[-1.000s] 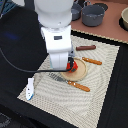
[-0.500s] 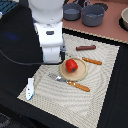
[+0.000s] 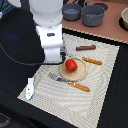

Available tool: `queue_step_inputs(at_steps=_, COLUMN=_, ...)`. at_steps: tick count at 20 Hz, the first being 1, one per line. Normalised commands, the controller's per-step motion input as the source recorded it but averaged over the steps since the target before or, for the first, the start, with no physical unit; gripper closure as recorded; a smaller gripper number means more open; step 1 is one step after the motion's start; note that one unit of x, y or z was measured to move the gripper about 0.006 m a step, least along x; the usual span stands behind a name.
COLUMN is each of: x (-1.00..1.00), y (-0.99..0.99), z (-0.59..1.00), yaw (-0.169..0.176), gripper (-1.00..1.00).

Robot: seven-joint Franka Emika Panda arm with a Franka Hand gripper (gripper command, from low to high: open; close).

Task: Interact with the objects in diverse but meaningful ways.

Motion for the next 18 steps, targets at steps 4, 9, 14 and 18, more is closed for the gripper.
queue_step_inputs(at_steps=4, x=-0.31, y=0.28, z=-0.22, yaw=0.055, gripper=1.0)
queue_step_inputs(at_steps=9, x=-0.29, y=0.26, z=-0.21, yaw=0.058, gripper=1.0)
queue_step_inputs(at_steps=14, x=-0.28, y=0.26, z=-0.31, yaw=0.058, gripper=1.0)
queue_step_inputs(at_steps=18, x=-0.33, y=0.22, z=-0.32, yaw=0.05, gripper=1.0)
